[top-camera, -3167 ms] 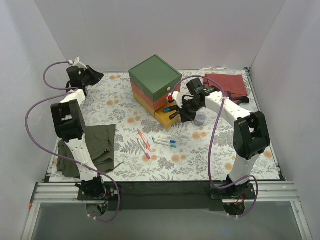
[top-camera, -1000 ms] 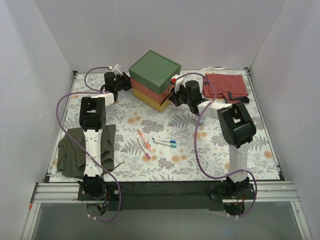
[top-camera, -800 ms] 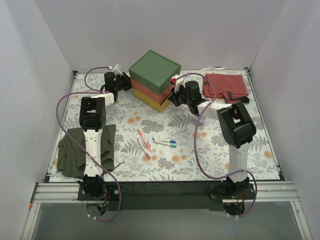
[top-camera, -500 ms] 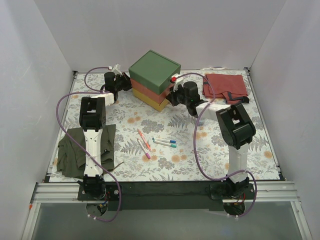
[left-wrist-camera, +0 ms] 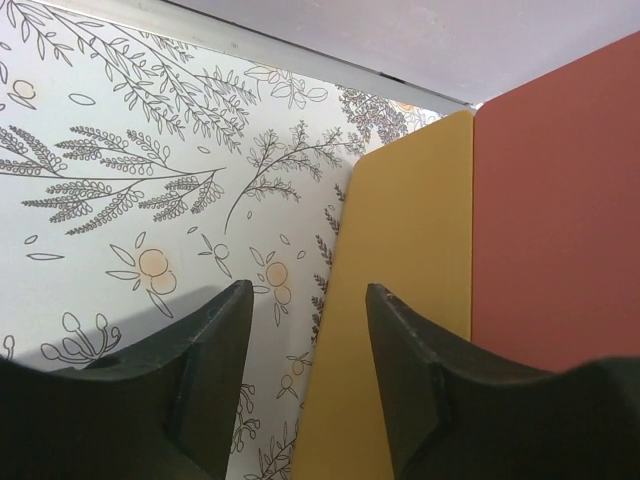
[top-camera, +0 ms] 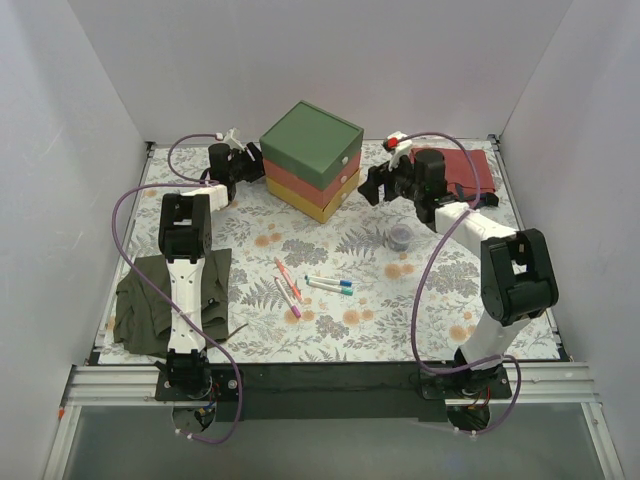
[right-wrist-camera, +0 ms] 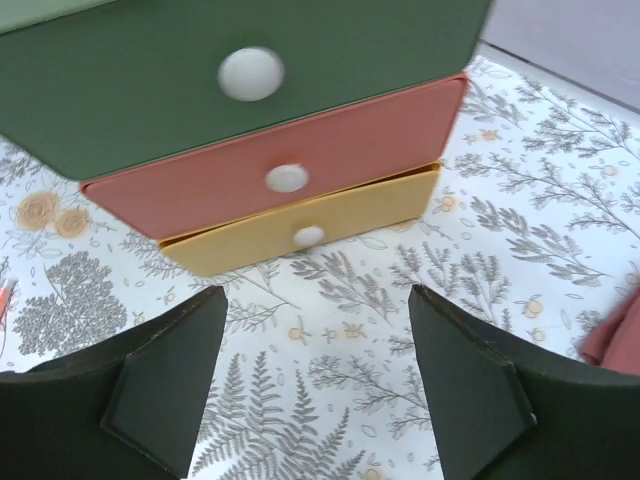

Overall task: Sort the stationery into containers
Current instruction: Close the drawer in the storage box, then open the drawer in the storage box.

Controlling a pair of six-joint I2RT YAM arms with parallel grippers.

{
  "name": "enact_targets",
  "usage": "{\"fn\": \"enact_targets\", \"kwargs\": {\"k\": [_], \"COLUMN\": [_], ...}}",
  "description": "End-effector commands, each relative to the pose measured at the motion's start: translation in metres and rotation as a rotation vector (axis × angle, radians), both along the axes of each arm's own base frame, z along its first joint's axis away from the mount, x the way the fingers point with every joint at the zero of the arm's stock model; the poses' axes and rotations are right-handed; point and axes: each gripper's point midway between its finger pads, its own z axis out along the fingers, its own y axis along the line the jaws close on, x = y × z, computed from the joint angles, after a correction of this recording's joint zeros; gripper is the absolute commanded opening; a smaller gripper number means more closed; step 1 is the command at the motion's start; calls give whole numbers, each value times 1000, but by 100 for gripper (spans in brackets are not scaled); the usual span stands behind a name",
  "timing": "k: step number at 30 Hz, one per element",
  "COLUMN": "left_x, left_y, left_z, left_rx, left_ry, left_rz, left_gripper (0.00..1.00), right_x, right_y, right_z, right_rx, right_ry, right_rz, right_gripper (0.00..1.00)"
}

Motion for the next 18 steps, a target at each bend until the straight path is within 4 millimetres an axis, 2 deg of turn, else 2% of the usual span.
{"fn": "enact_targets", "kwargs": {"k": [1,4,5,6,8,11,18], "left_x": [4,1,1,0,1,4,3], "left_y": [-2,-3,-3,-4,-3,-2,-2], "left_z": [27,23,22,21,21,19,14], "left_rx": [31,32,33,34,40,43,43], "left_ry": [-64,-58,-58,-57,-61,-65,-57], "left_rz": [-21,-28,-30,-33,-32,-30,-32], "left_gripper": [51,53,53,54,55,56,56], "right_x": [6,18,18,24,28,36,45], "right_y": [9,21,27,30,35,41,45], "right_z": [-3,0,-6,0,-6,1,15], "right_rx": [-4,2,10,1,-4,-15,-22], "right_ry": [-20,-82,-86,-127,-146,-223,-319], "right_rz": [116,183,226,250,288,330,347], "right_gripper": [83,79,78,76,74,71,68]}}
